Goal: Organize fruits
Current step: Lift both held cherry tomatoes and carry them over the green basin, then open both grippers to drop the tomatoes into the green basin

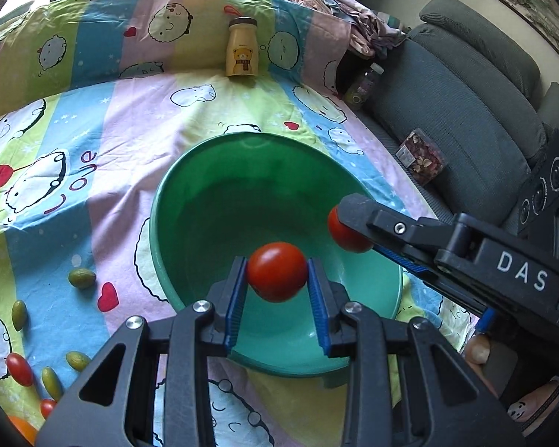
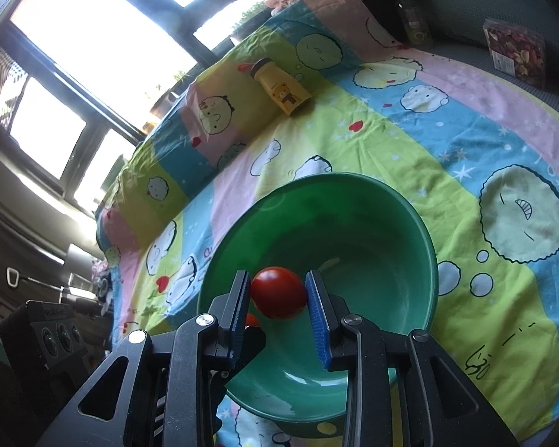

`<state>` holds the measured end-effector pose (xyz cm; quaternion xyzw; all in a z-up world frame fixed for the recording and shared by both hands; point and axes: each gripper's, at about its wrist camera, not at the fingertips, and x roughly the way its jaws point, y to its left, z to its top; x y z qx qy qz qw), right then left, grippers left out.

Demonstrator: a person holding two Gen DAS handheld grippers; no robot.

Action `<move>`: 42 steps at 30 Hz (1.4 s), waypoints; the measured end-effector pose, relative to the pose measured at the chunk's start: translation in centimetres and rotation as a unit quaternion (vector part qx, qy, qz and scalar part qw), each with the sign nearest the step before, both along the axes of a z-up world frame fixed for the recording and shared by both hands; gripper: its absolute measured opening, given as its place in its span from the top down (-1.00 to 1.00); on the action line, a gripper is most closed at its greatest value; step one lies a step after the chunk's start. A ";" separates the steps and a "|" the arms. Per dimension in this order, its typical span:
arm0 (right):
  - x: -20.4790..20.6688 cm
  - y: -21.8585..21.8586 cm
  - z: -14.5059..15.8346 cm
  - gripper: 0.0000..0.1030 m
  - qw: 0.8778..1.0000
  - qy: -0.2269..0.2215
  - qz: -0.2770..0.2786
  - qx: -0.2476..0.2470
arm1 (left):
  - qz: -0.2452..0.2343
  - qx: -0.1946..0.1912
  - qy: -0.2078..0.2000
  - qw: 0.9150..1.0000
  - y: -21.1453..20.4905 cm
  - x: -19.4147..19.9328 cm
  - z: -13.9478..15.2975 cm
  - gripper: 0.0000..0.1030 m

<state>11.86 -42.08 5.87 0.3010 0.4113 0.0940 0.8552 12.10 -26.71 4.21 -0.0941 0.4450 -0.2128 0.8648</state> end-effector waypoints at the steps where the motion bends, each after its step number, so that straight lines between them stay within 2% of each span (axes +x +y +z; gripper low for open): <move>1: 0.1 0.0 -0.1 0.36 1.000 0.001 0.001 0.001 | 0.001 0.000 0.001 1.000 0.0 0.1 -0.2 0.38; 8: 0.4 0.3 -0.5 0.36 1.000 0.012 0.003 -0.011 | 0.005 0.013 0.008 1.000 -0.3 0.4 -0.8 0.38; 17: 0.7 -0.2 -1.0 0.36 1.000 0.026 0.000 -0.016 | -0.006 -0.003 0.020 1.000 -0.8 0.7 -1.3 0.38; 22: 0.8 -0.1 -1.0 0.36 0.999 0.031 0.002 -0.026 | -0.011 0.006 0.016 1.000 -1.4 0.6 -1.4 0.38; 40: 1.0 -0.2 -1.2 0.36 0.998 0.045 -0.003 -0.035 | -0.008 0.004 0.017 1.000 -1.1 0.8 -1.5 0.36; 41: 1.1 -0.2 -1.2 0.35 0.998 0.048 -0.001 -0.040 | -0.009 0.005 0.017 1.000 -1.1 0.7 -1.5 0.34; 42: 1.1 0.0 -1.2 0.25 0.997 0.053 0.003 -0.048 | -0.009 0.004 0.017 1.000 -1.0 0.7 -1.4 0.31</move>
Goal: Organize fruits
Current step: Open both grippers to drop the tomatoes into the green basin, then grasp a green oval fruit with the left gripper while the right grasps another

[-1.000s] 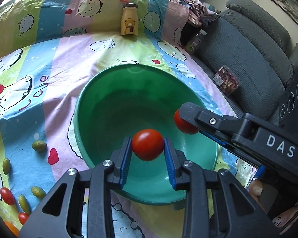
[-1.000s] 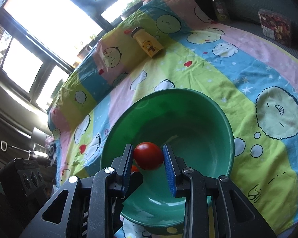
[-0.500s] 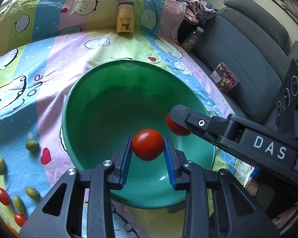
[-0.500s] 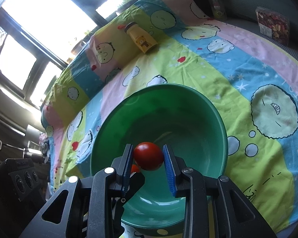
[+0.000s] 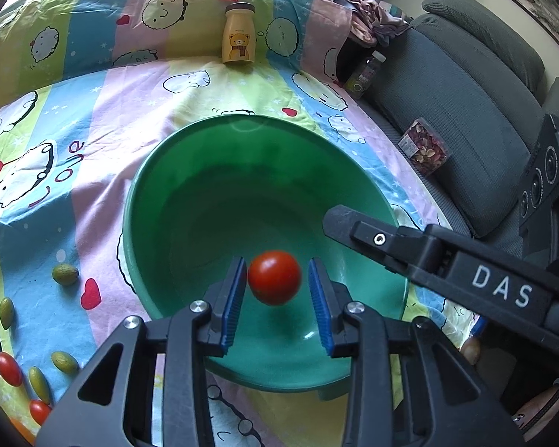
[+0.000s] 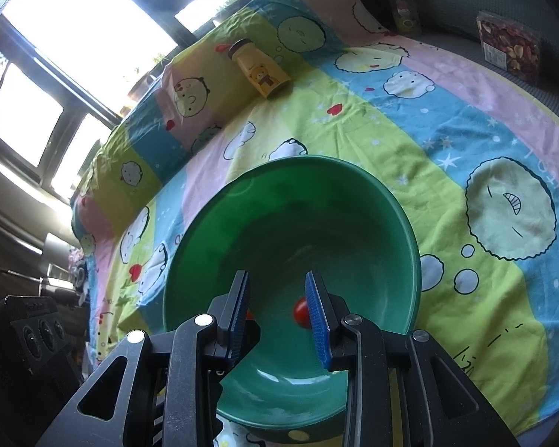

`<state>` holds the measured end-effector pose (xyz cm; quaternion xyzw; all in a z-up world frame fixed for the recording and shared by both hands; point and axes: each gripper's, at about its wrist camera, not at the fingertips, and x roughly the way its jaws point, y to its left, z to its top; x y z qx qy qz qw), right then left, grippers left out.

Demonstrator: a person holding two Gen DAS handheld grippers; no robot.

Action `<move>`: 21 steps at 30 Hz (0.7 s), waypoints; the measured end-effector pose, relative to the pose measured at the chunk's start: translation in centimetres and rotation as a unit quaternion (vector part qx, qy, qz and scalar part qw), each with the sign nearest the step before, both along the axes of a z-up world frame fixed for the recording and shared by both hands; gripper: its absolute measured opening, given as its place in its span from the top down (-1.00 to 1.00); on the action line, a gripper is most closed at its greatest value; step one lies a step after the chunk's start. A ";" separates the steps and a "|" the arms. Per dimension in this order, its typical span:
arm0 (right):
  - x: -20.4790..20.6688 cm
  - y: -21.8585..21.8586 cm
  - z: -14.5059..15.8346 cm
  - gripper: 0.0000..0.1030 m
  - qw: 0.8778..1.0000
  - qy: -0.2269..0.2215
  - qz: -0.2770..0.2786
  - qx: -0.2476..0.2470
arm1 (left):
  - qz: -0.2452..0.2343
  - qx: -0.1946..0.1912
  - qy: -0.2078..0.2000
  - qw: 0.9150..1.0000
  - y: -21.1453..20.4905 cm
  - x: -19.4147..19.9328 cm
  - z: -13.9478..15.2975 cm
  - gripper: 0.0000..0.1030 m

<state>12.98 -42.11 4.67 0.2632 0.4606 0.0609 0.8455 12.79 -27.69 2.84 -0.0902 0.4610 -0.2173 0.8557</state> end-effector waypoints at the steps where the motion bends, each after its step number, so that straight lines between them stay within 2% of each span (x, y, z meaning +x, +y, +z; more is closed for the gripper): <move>1: 0.0 0.1 0.0 0.20 1.000 0.004 0.002 -0.007 | 0.000 -0.002 -0.002 1.000 0.1 -0.1 0.1 0.27; 9: -0.6 1.1 1.3 -0.15 0.999 -0.023 0.003 -0.025 | 0.021 -0.008 -0.032 0.999 3.5 -2.1 2.4 -0.21; 12: -0.9 2.1 2.2 -0.26 0.999 -0.040 0.008 -0.032 | 0.045 -0.014 -0.036 0.998 6.2 -3.1 3.1 -0.25; 16: -1.4 4.1 3.0 -0.31 0.997 -0.056 0.036 -0.030 | 0.073 -0.005 -0.048 0.996 10.0 -4.5 3.7 -0.41; 21: -1.7 7.2 3.5 -0.32 0.994 -0.065 0.067 -0.052 | 0.125 0.019 -0.044 0.991 15.4 -5.7 3.3 -0.42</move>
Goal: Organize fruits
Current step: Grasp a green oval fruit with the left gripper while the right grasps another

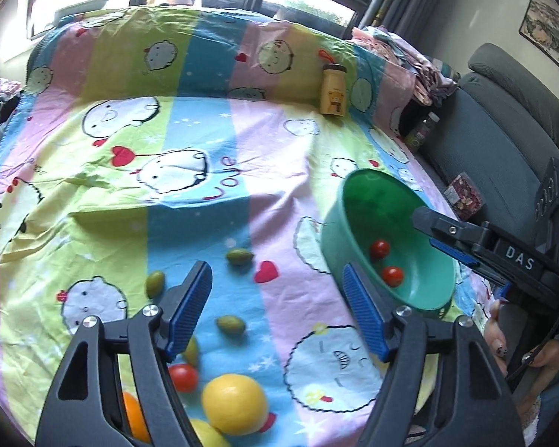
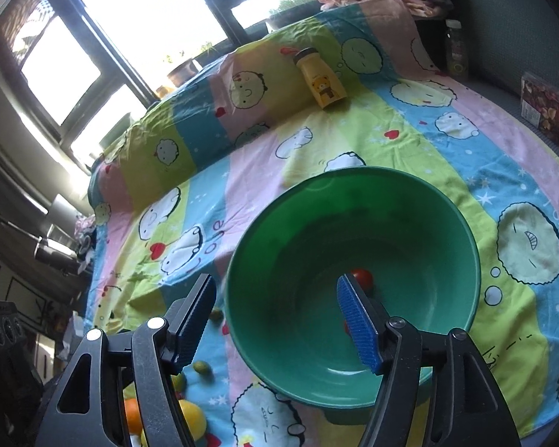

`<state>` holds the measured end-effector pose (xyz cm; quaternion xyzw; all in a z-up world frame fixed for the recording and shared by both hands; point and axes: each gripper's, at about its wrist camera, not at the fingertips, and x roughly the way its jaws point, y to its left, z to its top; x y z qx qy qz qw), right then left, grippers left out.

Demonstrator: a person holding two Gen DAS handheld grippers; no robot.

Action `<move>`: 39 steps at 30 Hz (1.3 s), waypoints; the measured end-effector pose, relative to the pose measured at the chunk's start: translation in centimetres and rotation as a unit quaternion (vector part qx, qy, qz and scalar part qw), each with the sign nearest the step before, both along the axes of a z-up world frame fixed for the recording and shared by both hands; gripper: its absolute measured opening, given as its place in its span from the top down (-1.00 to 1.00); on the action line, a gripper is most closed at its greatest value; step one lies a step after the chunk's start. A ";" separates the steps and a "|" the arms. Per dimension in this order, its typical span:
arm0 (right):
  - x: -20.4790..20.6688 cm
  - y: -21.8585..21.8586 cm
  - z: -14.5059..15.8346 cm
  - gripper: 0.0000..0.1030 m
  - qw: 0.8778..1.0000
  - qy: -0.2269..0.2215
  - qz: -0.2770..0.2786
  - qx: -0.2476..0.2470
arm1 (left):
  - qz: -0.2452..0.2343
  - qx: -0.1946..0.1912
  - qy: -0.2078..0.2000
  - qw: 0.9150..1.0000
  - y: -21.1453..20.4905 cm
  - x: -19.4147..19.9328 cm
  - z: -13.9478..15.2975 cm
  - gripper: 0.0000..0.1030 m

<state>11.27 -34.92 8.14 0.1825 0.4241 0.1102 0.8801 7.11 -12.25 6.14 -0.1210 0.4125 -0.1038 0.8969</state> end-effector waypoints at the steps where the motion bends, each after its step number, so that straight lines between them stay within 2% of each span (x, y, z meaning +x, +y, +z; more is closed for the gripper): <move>1: -0.1 0.7 0.1 -0.32 1.000 -0.001 0.007 -0.005 | 0.010 0.000 0.002 1.000 1.1 -0.1 -0.2 -0.42; 5: -0.1 3.8 0.0 -0.32 0.999 -0.004 0.047 -0.011 | 0.057 -0.003 0.020 0.998 5.4 -0.4 -1.4 -0.42; 9: 0.1 7.0 -0.7 -0.32 0.995 0.003 0.095 -0.003 | 0.078 -0.003 0.052 0.996 8.2 -0.2 -3.3 -0.41; 15: 0.8 11.1 -3.0 -0.32 0.990 0.030 0.137 -0.032 | 0.070 -0.019 0.081 0.994 9.5 1.1 -5.4 -0.37; 17: 1.1 12.0 -3.8 -0.32 0.987 0.039 0.149 -0.040 | 0.046 -0.035 0.088 0.994 9.4 1.7 -5.9 -0.36; 18: 1.3 12.2 -4.1 -0.31 0.987 0.043 0.149 -0.038 | 0.034 -0.041 0.089 0.995 9.2 2.0 -6.1 -0.32; 21: 2.3 12.6 -5.3 0.03 0.987 0.064 0.144 -0.038 | 0.031 -0.021 0.098 0.994 8.6 2.9 -6.6 -0.18; 23: 2.9 12.8 -6.0 0.08 0.987 0.075 0.137 -0.044 | 0.034 -0.014 0.109 0.993 8.6 3.5 -7.2 -0.10; 25: 3.4 13.1 -6.6 0.08 0.986 0.084 0.136 -0.049 | 0.034 -0.018 0.126 0.991 8.7 4.1 -7.9 0.03; 35: 5.1 14.6 -8.7 0.08 0.982 0.112 0.132 -0.083 | 0.042 -0.028 0.159 0.986 8.9 5.3 -9.2 0.10; 39: 5.4 15.0 -8.9 0.08 0.981 0.108 0.130 -0.098 | 0.043 -0.024 0.162 0.986 8.8 5.6 -9.3 0.14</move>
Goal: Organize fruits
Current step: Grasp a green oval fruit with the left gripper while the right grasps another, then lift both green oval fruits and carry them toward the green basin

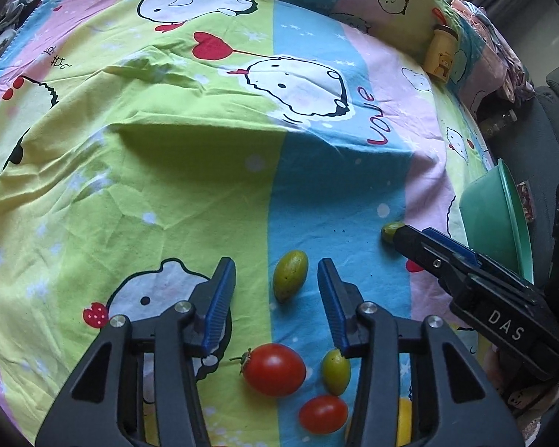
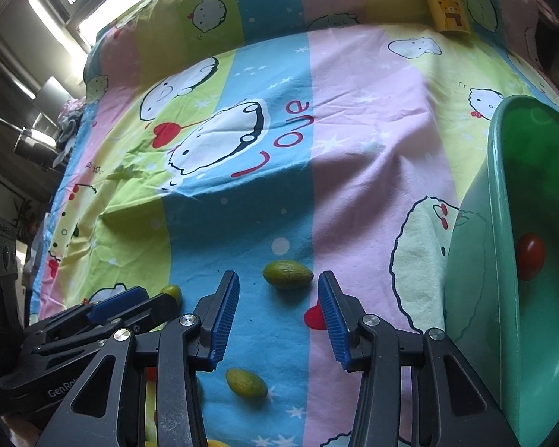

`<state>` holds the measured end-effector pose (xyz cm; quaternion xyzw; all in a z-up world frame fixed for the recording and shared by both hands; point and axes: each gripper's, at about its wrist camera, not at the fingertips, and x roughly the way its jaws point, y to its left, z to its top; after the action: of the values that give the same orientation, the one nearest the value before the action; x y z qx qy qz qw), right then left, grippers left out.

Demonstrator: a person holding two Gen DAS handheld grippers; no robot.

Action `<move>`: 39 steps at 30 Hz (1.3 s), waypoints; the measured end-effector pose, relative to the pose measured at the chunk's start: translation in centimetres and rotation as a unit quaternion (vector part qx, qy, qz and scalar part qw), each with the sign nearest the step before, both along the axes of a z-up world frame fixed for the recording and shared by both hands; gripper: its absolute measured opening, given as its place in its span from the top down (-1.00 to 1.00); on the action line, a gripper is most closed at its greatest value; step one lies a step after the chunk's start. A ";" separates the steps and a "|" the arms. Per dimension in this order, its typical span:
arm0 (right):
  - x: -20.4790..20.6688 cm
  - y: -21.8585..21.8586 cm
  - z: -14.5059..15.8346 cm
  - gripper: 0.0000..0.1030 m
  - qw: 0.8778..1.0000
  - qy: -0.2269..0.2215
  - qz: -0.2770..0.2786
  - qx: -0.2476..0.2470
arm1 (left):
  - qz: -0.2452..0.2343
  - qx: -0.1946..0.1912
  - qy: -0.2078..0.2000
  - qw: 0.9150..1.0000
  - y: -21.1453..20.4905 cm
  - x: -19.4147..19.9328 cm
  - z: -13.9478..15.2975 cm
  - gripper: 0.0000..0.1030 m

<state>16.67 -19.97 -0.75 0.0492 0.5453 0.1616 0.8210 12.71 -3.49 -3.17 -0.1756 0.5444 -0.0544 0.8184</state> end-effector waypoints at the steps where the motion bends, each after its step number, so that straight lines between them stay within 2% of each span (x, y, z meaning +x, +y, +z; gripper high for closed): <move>1: 0.1 0.1 0.0 0.08 1.000 -0.003 0.001 -0.003 | -0.001 -0.001 0.001 1.000 0.0 0.1 0.0 0.16; 3: 0.2 0.1 -0.1 0.09 1.000 -0.004 0.000 -0.004 | 0.000 0.002 0.001 1.000 -0.2 0.1 0.0 0.21; 6: 0.6 0.0 -0.5 0.20 1.000 0.005 -0.005 -0.005 | -0.003 0.011 0.000 1.000 -0.4 0.2 0.0 0.27; 20: 1.0 1.0 -1.4 0.21 1.000 -0.003 -0.006 -0.030 | -0.005 0.011 0.001 1.000 -0.6 0.6 -0.2 0.54; 23: 0.9 1.1 -1.4 0.30 0.999 -0.008 -0.007 -0.038 | -0.006 0.011 0.002 1.000 -0.5 0.6 -0.3 0.65; 32: 1.0 0.9 -1.3 0.33 0.999 -0.010 -0.007 -0.036 | 0.003 0.003 0.005 1.000 -0.3 0.2 -0.2 0.65; 39: 0.9 0.6 -1.0 0.33 1.000 -0.010 -0.009 -0.028 | 0.006 -0.003 -0.012 1.000 -0.2 -0.2 0.8 0.65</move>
<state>17.53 -19.34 -1.74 0.0300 0.5409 0.1395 0.8289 12.53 -3.70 -2.38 -0.1801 0.5335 -0.0534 0.8247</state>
